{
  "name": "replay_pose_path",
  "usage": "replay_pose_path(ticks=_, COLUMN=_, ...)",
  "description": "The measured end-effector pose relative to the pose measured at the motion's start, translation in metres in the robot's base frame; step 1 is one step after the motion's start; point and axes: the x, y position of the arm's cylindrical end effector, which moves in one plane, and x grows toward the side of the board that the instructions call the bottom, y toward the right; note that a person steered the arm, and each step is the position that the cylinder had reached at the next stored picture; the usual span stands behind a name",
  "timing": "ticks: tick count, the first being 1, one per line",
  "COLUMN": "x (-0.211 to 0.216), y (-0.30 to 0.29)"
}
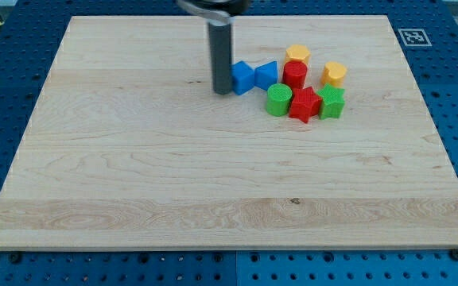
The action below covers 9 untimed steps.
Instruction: Slide the line of blocks slightly right
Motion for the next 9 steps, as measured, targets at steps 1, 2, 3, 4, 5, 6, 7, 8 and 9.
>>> replay_pose_path(ticks=1, x=0.0, y=0.018)
replay_pose_path(ticks=2, x=0.003, y=0.009)
replay_pose_path(ticks=3, x=0.007, y=0.008)
replay_pose_path(ticks=4, x=0.007, y=0.01)
replay_pose_path(ticks=5, x=0.006, y=-0.01)
replay_pose_path(ticks=6, x=0.002, y=-0.026)
replay_pose_path(ticks=7, x=-0.003, y=-0.031)
replay_pose_path(ticks=8, x=0.005, y=-0.026)
replay_pose_path(ticks=9, x=0.018, y=0.0)
